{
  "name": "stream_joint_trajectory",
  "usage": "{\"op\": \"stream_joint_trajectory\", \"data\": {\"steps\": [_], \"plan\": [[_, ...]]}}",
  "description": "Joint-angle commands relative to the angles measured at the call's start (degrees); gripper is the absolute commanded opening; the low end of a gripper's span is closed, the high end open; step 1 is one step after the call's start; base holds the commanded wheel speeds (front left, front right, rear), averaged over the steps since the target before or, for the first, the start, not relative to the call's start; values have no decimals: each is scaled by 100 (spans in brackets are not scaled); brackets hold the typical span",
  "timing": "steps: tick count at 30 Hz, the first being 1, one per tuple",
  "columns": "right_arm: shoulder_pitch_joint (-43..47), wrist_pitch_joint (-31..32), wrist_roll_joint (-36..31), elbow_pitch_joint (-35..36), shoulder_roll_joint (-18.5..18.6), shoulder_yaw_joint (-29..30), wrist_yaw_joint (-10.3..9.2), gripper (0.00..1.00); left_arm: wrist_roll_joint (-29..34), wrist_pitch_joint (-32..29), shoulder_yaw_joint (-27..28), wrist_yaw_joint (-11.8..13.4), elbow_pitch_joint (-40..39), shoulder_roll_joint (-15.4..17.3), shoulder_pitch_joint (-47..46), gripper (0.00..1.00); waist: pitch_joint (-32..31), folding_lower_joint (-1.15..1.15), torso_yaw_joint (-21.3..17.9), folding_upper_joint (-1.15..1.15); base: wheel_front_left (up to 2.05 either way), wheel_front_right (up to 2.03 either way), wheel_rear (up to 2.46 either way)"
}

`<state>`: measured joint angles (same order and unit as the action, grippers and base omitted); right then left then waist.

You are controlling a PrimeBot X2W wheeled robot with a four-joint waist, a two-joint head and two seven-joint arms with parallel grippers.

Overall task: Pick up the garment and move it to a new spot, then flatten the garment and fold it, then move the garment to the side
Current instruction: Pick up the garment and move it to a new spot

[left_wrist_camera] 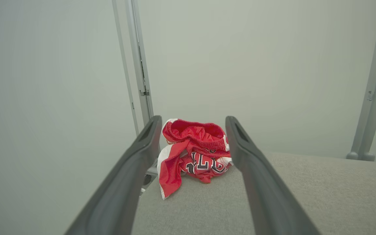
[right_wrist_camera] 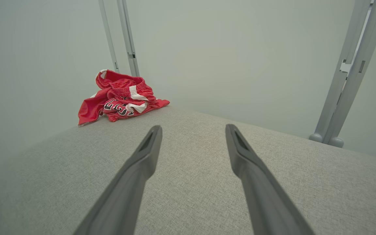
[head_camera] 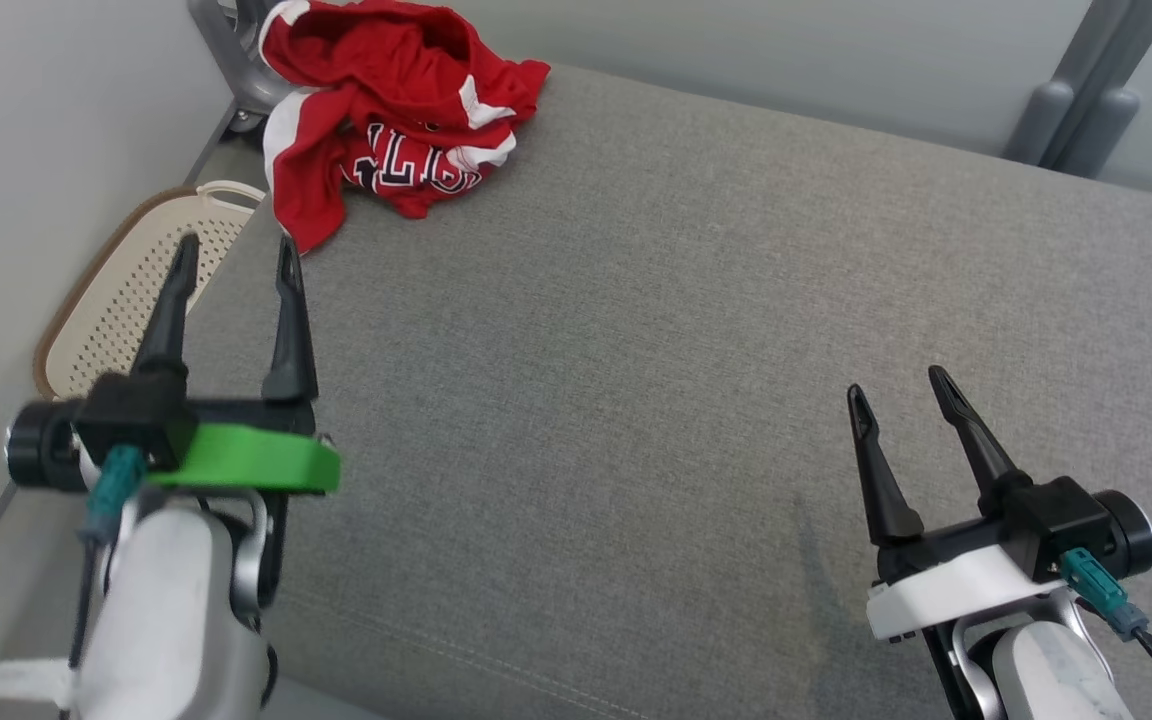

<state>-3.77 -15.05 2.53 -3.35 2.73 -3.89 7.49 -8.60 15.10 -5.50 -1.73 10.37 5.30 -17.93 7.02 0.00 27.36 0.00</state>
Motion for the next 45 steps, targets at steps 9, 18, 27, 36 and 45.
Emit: {"op": "stream_joint_trajectory", "data": {"steps": [9,18,27,36,45], "plan": [[-511,-22,-283,108,30,-135,0,100,172,-411,-82,-369,1142,643,-2439,100,1015,0,-871,0,0,0,0],[-890,-22,-463,186,29,-175,0,100,20,-934,-172,-515,2873,1164,-4039,100,1818,0,-1691,0,0,0,0],[-885,-22,-580,316,27,-132,0,100,-120,-1387,-343,-566,4244,1490,-4632,100,2259,0,-2024,0,0,0,0],[-916,-22,-612,419,27,-158,0,100,-148,-1584,-488,-538,4963,1748,-5057,100,2507,0,-2156,0,0,0,0],[-952,-22,-558,420,26,-194,0,100,-6,-1355,-553,-140,5366,2020,-5400,100,2659,0,-2308,0,0,0,0]]}}
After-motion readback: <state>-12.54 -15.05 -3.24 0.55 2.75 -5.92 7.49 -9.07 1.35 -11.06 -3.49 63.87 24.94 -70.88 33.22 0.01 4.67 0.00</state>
